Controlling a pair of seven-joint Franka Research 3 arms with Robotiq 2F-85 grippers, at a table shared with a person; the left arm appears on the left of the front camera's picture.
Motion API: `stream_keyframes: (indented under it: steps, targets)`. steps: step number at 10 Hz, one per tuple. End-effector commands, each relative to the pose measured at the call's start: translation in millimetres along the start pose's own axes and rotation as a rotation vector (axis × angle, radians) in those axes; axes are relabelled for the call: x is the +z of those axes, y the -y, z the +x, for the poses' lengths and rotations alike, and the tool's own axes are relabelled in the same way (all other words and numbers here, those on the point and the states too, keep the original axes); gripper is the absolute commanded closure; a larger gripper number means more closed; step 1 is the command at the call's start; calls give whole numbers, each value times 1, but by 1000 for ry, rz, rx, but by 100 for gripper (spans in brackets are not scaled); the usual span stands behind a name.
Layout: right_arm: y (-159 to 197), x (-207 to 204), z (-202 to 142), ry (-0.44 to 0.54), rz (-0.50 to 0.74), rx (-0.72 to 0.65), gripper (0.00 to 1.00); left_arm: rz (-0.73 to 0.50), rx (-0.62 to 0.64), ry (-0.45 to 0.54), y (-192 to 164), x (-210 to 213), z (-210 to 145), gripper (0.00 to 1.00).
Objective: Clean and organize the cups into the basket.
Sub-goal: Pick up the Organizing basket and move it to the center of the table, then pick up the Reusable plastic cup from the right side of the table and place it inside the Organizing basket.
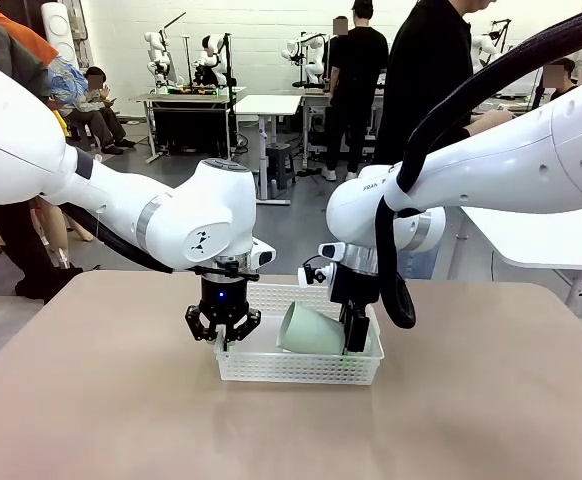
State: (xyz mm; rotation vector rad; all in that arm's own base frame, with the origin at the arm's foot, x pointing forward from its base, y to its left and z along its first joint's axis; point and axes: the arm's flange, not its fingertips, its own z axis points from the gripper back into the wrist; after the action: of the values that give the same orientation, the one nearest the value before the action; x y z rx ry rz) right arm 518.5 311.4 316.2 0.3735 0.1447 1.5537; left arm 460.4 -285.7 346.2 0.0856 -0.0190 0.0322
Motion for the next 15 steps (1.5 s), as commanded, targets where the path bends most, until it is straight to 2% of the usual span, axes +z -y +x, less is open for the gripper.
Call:
stream_keyframes:
  steps: [1,3,9,10,12,13,15]
  targets:
    - [6,4,0,-35,15,7,6,3,-2,-5,-1,-1,-2,100]
    - [3,6,1,-26,8,17,0,3,-2,-5,-1,-1,-2,100]
    - [-10,38,-14,48,-46,26,0,3,-2,-5,-1,-1,-2,100]
    - [-22,63,-27,126,-56,49,0,3,-2,-5,-1,-1,-2,100]
    - [-64,135,-77,394,-156,147,0,3,-2,-5,-1,-1,-2,100]
    - [-87,164,-119,538,-231,190,0,3,-2,-5,-1,-1,-2,100]
    - [-121,187,-201,754,-326,221,0,3,-2,-5,-1,-1,-2,100]
